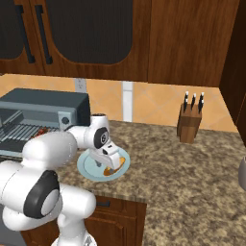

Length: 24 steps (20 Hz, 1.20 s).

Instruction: Pick up the kebab skewer and baguette bread, and place them inside the toaster oven. Close the toaster oven door and start by setting the timer.

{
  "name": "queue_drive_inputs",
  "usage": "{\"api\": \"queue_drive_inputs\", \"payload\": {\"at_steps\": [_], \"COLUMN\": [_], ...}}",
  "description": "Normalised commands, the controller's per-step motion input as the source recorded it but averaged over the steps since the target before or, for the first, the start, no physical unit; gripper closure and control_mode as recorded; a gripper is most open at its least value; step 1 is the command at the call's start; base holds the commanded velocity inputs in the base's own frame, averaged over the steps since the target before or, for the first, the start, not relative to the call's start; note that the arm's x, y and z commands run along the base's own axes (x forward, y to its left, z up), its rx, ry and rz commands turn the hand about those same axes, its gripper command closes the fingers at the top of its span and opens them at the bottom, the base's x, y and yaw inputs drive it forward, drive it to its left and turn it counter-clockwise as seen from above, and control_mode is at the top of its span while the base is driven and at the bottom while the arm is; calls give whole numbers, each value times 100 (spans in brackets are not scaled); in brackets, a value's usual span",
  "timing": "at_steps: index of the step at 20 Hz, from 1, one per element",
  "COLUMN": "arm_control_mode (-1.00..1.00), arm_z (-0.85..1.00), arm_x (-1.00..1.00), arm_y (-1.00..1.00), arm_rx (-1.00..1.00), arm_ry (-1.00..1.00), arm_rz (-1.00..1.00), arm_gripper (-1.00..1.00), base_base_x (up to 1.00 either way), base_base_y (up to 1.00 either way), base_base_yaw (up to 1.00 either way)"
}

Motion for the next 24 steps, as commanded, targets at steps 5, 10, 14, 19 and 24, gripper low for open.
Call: {"api": "queue_drive_inputs", "payload": {"at_steps": [5,10,14,19,24], "arm_control_mode": [-100,-100,-100,-100,-100], "arm_z": [-24,-24,-21,-21,-8], "arm_x": [24,19,12,10,9], "arm_y": [-6,-9,-6,0,0], "arm_rx": [0,0,0,0,0], "arm_ry": [6,3,0,0,0], "arm_rz": [0,0,0,0,0], "arm_gripper": [-100,-100,-100,-100,-100], "base_base_x": [0,0,0,0,0], "base_base_y": [0,0,0,0,0], "base_base_yaw": [0,0,0,0,0]}}
